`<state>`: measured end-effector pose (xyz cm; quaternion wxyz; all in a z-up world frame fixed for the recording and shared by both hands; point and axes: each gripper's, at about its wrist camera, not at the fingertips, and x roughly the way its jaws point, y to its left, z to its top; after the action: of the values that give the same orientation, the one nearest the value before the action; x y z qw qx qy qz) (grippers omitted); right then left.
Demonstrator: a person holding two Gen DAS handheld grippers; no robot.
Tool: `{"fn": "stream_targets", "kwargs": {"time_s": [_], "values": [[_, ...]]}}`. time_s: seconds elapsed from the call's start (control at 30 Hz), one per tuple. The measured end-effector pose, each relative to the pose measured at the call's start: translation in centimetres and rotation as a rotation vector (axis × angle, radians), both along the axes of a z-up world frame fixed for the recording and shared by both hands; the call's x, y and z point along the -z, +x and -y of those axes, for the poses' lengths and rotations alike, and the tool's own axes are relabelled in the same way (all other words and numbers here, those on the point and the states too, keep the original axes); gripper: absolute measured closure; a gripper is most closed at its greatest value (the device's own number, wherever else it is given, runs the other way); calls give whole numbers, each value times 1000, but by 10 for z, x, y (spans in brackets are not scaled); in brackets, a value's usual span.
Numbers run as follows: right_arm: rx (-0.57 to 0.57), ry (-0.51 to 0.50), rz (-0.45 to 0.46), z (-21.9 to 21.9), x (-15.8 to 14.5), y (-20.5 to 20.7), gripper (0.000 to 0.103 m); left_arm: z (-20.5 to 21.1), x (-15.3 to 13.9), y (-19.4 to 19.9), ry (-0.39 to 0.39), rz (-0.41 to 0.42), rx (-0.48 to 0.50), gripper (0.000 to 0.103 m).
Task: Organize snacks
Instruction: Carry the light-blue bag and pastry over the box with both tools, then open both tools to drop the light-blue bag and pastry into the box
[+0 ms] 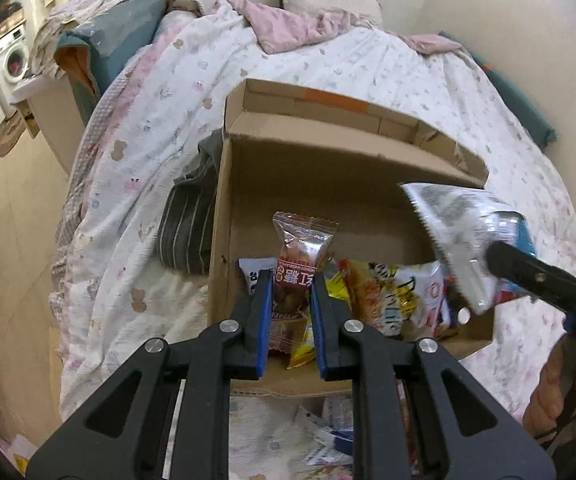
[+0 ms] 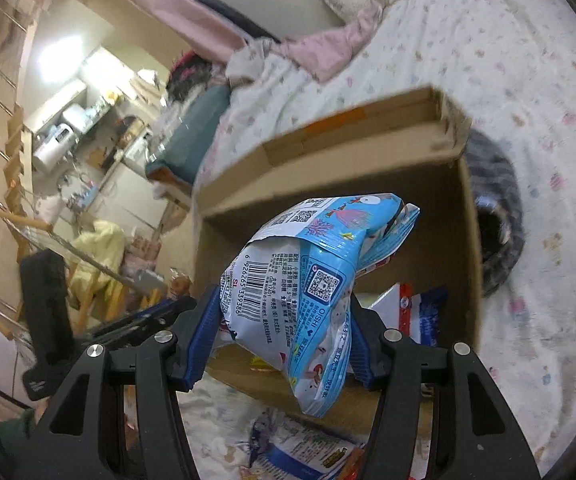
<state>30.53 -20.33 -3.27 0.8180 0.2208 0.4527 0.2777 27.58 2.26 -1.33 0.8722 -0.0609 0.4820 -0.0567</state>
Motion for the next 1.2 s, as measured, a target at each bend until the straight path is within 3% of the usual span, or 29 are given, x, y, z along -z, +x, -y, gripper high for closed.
{"fn": "stream_targets", "kwargs": {"time_s": [0.17,0.23,0.3,0.53,0.73,0.77,0.83,0.9,1.03,1.2], "values": [[-23,10,-68,-14,24,12,41,1,15,1,32,-21,26,87],[-8,40,-89,-14,28,17,32,1,16,3,14,-33,32,87],[23,43,-99,-12,31,19,12,1,16,4,-1,-41,29,87],[72,48,-103,3,31,14,11,7,18,5,-25,-69,44,87],[62,30,-48,5,18,10,11,8,21,5,-24,-89,37,85],[59,28,-45,5,16,9,11,8,21,4,-20,-88,37,83],[52,24,-38,4,14,8,11,8,21,4,-14,-81,35,59],[47,17,-32,3,12,7,11,7,22,3,-13,-73,29,48],[46,9,-32,4,12,7,11,9,21,2,4,-66,30,37],[46,0,-33,5,13,6,11,13,20,1,19,-58,40,35]]}}
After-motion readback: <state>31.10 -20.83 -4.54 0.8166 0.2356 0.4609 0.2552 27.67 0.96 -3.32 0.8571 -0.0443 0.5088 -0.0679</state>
